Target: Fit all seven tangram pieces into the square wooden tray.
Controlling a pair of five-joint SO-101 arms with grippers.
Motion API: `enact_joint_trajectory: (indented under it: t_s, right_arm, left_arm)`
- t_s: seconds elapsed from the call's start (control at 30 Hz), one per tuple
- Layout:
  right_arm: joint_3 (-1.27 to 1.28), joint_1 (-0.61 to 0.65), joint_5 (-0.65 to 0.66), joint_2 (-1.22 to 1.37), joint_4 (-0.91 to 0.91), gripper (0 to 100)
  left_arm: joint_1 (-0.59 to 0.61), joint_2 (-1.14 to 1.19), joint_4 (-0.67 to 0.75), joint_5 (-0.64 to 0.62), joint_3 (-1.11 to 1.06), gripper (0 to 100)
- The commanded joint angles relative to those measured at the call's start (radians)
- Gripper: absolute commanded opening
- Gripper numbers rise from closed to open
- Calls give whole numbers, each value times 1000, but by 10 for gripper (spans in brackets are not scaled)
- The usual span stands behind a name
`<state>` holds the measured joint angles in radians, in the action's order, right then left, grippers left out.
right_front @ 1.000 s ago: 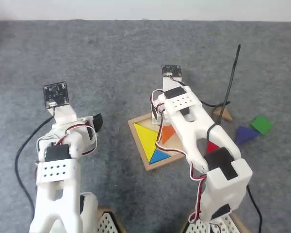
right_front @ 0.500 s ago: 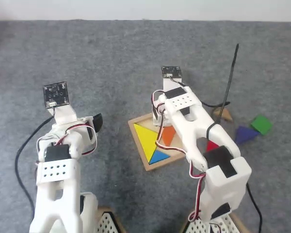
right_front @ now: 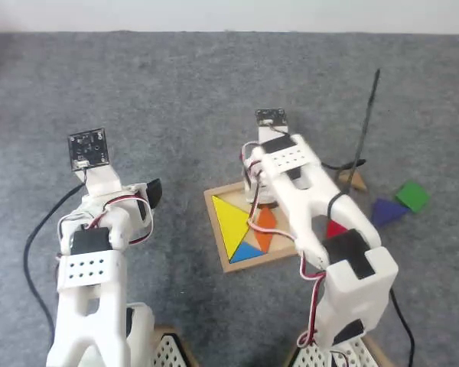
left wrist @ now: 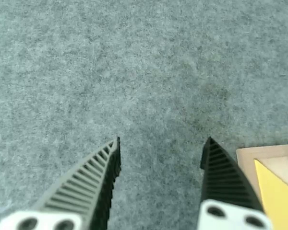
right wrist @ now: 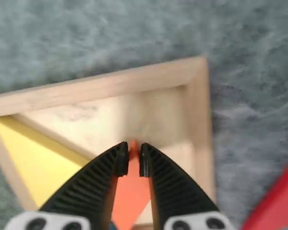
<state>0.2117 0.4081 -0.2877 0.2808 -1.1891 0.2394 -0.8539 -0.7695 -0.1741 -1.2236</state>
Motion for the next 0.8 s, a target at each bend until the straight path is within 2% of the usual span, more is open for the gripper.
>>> enact_joint_trajectory:
  t_s: [0.0, 0.33, 0.4, 0.53, 0.63, 0.77]
  right_arm:
    - [-63, -73, 60, -16, -53, 8]
    - [-146, -133, 209, -44, -160, 9]
    - [-167, -151, 232, -104, -189, 13]
    - [-189, -203, 241, -321, -205, 99]
    - [-181, -297, 267, -496, -208, 146]
    - [-77, -493, 397, -607, -147, 155]
  left_arm:
    - [0, -14, 15, 8, 10, 269]
    - [0, -14, 15, 8, 10, 269]
    - [0, -14, 15, 8, 10, 269]
    - [0, -14, 15, 8, 10, 269]
    - [0, -14, 15, 8, 10, 269]
    - [0, -12, 17, 8, 10, 269]
